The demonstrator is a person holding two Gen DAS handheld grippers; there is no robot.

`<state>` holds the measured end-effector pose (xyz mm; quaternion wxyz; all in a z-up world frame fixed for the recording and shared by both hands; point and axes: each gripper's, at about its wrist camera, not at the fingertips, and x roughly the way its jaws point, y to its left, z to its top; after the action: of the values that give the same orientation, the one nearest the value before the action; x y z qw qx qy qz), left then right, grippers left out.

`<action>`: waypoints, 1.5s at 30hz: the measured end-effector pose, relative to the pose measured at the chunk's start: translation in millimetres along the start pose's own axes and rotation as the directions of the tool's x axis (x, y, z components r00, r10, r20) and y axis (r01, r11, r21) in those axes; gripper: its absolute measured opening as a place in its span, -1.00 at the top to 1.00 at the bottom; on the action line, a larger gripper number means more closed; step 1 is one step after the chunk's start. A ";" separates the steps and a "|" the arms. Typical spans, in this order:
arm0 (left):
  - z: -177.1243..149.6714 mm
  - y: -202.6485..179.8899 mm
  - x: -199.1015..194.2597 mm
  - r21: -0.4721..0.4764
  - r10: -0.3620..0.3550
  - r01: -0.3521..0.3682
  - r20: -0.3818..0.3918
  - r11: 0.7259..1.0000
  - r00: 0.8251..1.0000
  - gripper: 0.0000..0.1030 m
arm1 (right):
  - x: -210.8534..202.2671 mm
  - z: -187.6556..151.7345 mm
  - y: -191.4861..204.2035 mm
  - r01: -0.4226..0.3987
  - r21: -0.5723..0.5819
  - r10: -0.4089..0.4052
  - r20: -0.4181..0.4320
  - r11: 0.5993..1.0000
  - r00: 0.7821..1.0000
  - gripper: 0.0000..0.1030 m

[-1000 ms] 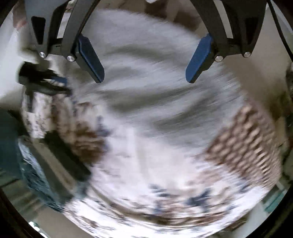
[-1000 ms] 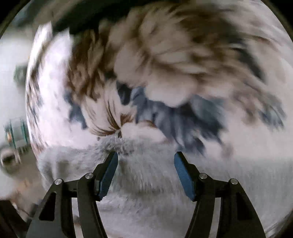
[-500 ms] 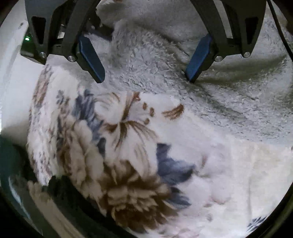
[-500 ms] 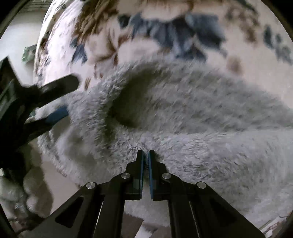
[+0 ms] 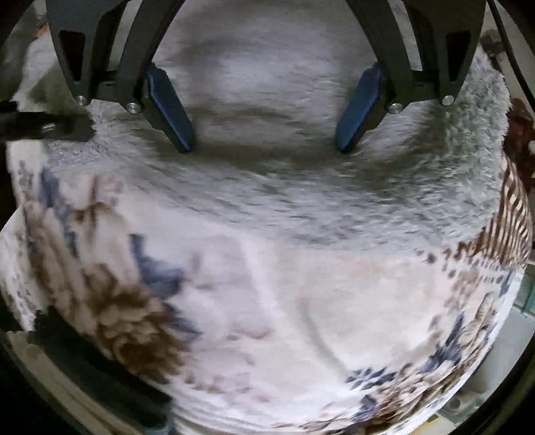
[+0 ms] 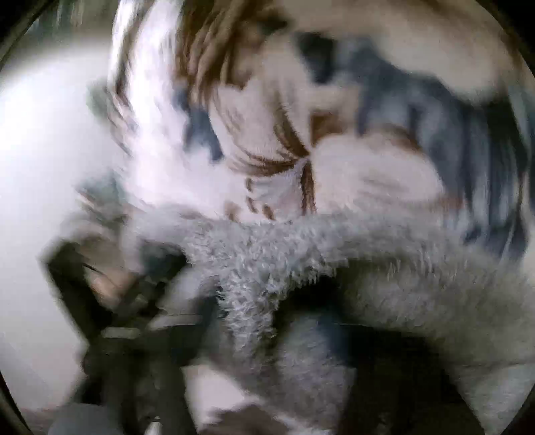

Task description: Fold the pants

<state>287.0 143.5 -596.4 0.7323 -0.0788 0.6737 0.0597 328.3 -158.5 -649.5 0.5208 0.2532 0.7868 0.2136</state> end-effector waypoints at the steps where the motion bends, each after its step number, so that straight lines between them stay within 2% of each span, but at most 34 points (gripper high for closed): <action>1: -0.6 3.1 2.8 -0.002 0.000 0.000 -0.005 1.000 1.000 -0.68 | -8.8 4.6 7.3 0.021 -0.006 -0.021 0.043 1.000 0.999 0.76; 4: -3.2 14.4 8.6 -0.009 0.005 -0.005 -0.013 1.000 1.000 -0.68 | -59.0 26.5 2.0 0.025 0.057 -0.036 0.203 0.998 0.979 0.76; 5: -3.8 18.0 10.2 -0.012 0.005 -0.006 -0.018 1.000 1.000 -0.68 | -76.6 37.5 -3.8 0.054 0.103 -0.077 0.235 0.993 0.969 0.74; 7: -4.6 23.4 11.2 -0.029 -0.008 0.007 -0.022 1.000 1.000 -0.68 | -105.3 39.0 -8.0 0.167 0.155 -0.204 0.271 0.974 0.941 0.73; 8: -4.5 25.5 10.0 -0.033 -0.018 0.017 -0.026 0.999 0.999 -0.68 | -115.4 35.2 -3.4 0.166 0.137 -0.200 0.287 0.977 0.937 0.67; 10: -4.8 31.4 4.3 -0.041 -0.037 0.036 -0.022 0.999 0.999 -0.68 | -120.2 14.8 10.9 0.139 0.069 -0.153 0.268 0.988 0.951 0.35; 11: -5.2 34.0 0.7 -0.050 -0.049 0.048 -0.017 0.998 0.999 -0.68 | -112.1 7.4 21.0 0.124 0.030 -0.127 0.239 0.992 0.963 0.10; 12: -5.6 38.5 -3.4 -0.058 -0.059 0.058 -0.015 0.997 0.998 -0.68 | -100.6 0.2 27.8 0.106 -0.010 -0.103 0.187 0.994 0.977 -0.05; 13: -6.0 40.9 -7.6 -0.070 -0.072 0.072 -0.010 0.995 0.997 -0.68 | -81.1 -10.6 31.7 0.091 -0.037 -0.087 0.113 0.995 0.990 -0.05; 14: -8.0 45.7 -13.7 -0.086 -0.089 0.089 0.003 0.992 0.996 -0.68 | -69.5 -14.3 30.1 0.096 -0.036 -0.093 0.080 0.995 0.992 -0.05; 15: -10.2 50.0 -19.8 -0.097 -0.099 0.101 0.019 0.990 0.995 -0.68 | -56.9 -14.8 21.8 0.144 -0.011 -0.143 0.080 0.990 0.986 -0.05; 16: -11.9 58.2 -27.1 -0.109 -0.104 0.108 0.041 0.988 0.994 -0.68 | -53.3 -13.4 9.9 0.213 0.030 -0.215 0.113 0.977 0.970 -0.05; 17: -15.2 69.8 -35.8 -0.127 -0.103 0.112 0.073 0.986 0.992 -0.68 | -53.7 -10.7 -2.9 0.281 0.102 -0.294 0.164 0.954 0.941 -0.03; 18: -18.5 81.1 -42.8 -0.146 -0.096 0.110 0.103 0.983 0.990 -0.68 | -54.1 -10.4 -17.5 0.274 0.196 -0.314 0.212 0.942 0.926 -0.03; 20: -28.5 110.5 -54.3 -0.209 -0.067 0.098 0.151 0.973 0.986 -0.68 | -52.0 -14.4 -19.2 0.207 0.260 -0.272 0.244 0.943 0.931 -0.04; 22: -41.6 142.4 -60.6 -0.291 -0.044 0.095 0.176 0.952 0.983 -0.68 | -52.6 -29.1 -1.7 0.176 0.242 -0.247 0.305 0.954 0.920 -0.09; 23: -51.9 165.6 -64.6 -0.355 -0.042 0.111 0.198 0.928 0.979 -0.68 | -54.4 -35.8 4.4 0.163 0.235 -0.236 0.326 0.958 0.916 -0.17; 24: -61.7 159.1 -66.2 -0.389 -0.034 0.113 0.205 0.914 0.978 -0.68 | -57.2 -46.4 10.9 0.140 0.233 -0.217 0.352 0.962 0.910 -0.20; 25: -69.2 177.2 -69.0 -0.445 -0.022 0.112 0.203 0.889 0.979 -0.68 | -57.8 -56.9 15.4 0.127 0.238 -0.209 0.363 0.963 0.908 -0.21; 27: -78.6 184.9 -65.7 -0.488 -0.039 0.121 0.173 0.865 0.984 -0.68 | -51.3 -74.4 26.5 0.124 0.240 -0.206 0.354 0.963 0.912 -0.21; 30: -78.5 185.2 -48.9 -0.503 -0.069 0.128 0.134 0.854 0.989 -0.68 | -14.8 -95.6 45.3 0.150 0.237 -0.220 0.308 0.960 0.926 -0.21; 32: -74.2 181.7 -36.1 -0.476 -0.095 0.130 0.099 0.870 0.991 -0.68 | 13.8 -112.3 54.3 0.174 0.235 -0.238 0.280 0.956 0.930 -0.21; 34: -72.3 184.8 -22.7 -0.477 -0.097 0.132 0.097 0.869 0.991 -0.01 | 24.9 -127.0 47.6 0.192 0.254 -0.258 0.259 0.948 0.931 -0.21; 35: -74.1 192.5 -9.8 -0.503 -0.134 0.159 0.086 0.850 0.987 0.33 | 43.9 -127.4 51.0 0.201 0.272 -0.270 0.248 0.941 0.930 -0.21; 37: -75.1 203.1 6.5 -0.555 -0.170 0.169 0.049 0.814 0.984 0.32 | 47.8 -135.1 34.8 0.193 0.308 -0.268 0.225 0.932 0.937 -0.21; 38: -74.9 205.4 6.2 -0.569 -0.199 0.193 0.052 0.799 0.979 0.29 | 50.5 -136.9 31.7 0.164 0.292 -0.234 0.224 0.942 0.946 -0.21; 39: -73.5 203.8 1.0 -0.554 -0.207 0.202 0.056 0.807 0.977 0.29 | 50.8 -139.1 29.2 0.162 0.293 -0.232 0.223 0.942 0.947 -0.21; 41: -69.0 186.7 -26.0 -0.474 -0.169 0.187 0.081 0.860 0.982 0.25 | 51.1 -142.2 32.6 0.177 0.270 -0.243 0.234 0.947 0.942 -0.21; 42: -67.6 176.2 -39.2 -0.429 -0.152 0.181 0.101 0.885 0.983 0.15 | 38.4 -151.9 22.9 0.177 0.262 -0.243 0.249 0.949 0.937 -0.21; 43: -65.3 162.4 -51.5 -0.371 -0.140 0.174 0.117 0.912 0.983 0.02 | 30.0 -157.3 21.5 0.167 0.255 -0.239 0.284 0.953 0.928 -0.21; 44: -62.1 140.1 -64.7 -0.291 -0.125 0.158 0.126 0.944 0.984 -0.35 | 23.0 -162.6 19.9 0.155 0.245 -0.231 0.320 0.957 0.919 -0.29; 45: -60.0 128.4 -70.6 -0.252 -0.121 0.152 0.133 0.956 0.984 -0.62 | 14.6 -165.6 17.8 0.144 0.241 -0.223 0.342 0.960 0.913 -0.56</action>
<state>197.5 258.9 -535.3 0.7559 -0.2176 0.6090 0.1017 173.0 -147.6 -588.6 0.6461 0.2668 0.7145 0.0283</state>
